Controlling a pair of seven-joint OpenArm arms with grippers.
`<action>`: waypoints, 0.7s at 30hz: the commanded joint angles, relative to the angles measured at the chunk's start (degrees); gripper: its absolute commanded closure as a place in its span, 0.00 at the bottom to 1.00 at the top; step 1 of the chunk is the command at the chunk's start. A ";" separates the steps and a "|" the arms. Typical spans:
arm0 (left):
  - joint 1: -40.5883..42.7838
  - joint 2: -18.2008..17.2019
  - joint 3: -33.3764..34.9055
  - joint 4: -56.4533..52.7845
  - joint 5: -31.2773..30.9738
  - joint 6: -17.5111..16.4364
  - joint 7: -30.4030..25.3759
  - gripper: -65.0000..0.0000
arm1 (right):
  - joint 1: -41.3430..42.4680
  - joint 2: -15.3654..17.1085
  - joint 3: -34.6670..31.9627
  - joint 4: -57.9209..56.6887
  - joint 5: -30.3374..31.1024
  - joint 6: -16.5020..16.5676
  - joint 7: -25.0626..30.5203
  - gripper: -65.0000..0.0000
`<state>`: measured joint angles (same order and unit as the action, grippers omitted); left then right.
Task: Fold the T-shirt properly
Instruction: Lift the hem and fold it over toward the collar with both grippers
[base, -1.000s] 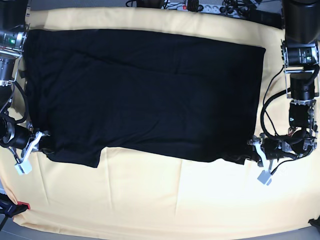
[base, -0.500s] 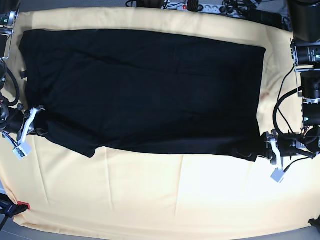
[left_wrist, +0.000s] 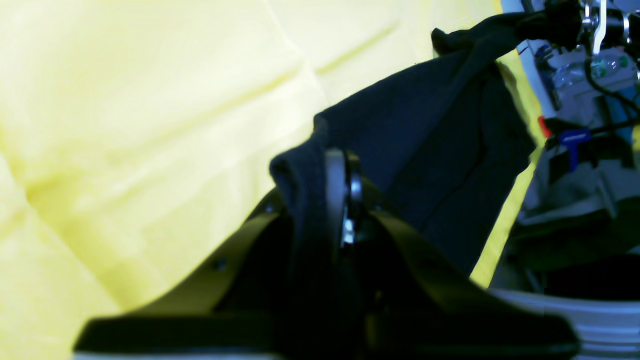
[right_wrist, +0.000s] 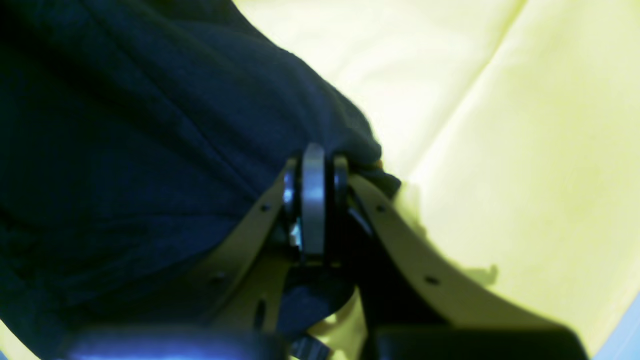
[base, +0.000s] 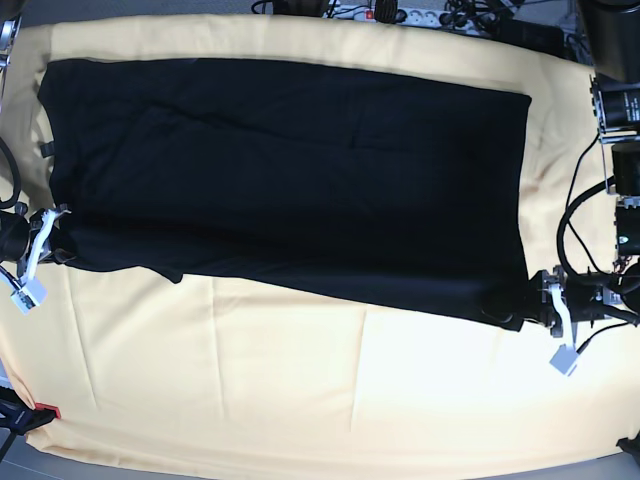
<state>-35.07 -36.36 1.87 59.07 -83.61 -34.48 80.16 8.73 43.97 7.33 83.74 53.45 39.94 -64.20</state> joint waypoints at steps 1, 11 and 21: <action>-0.33 -1.49 -0.48 1.81 -1.39 0.04 -0.16 1.00 | 1.25 1.62 0.55 0.85 0.37 0.06 0.22 1.00; 15.87 -3.80 -0.48 23.34 -1.39 -1.97 -0.16 1.00 | 1.25 1.60 0.55 0.04 0.50 0.06 0.22 1.00; 20.15 -10.78 -0.50 30.05 -1.39 -3.69 -0.16 1.00 | -4.28 1.64 0.55 0.04 -0.02 0.06 -0.11 1.00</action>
<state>-13.82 -45.82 2.09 88.42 -83.68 -37.80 80.20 3.14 43.94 7.22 83.07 53.17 39.92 -64.99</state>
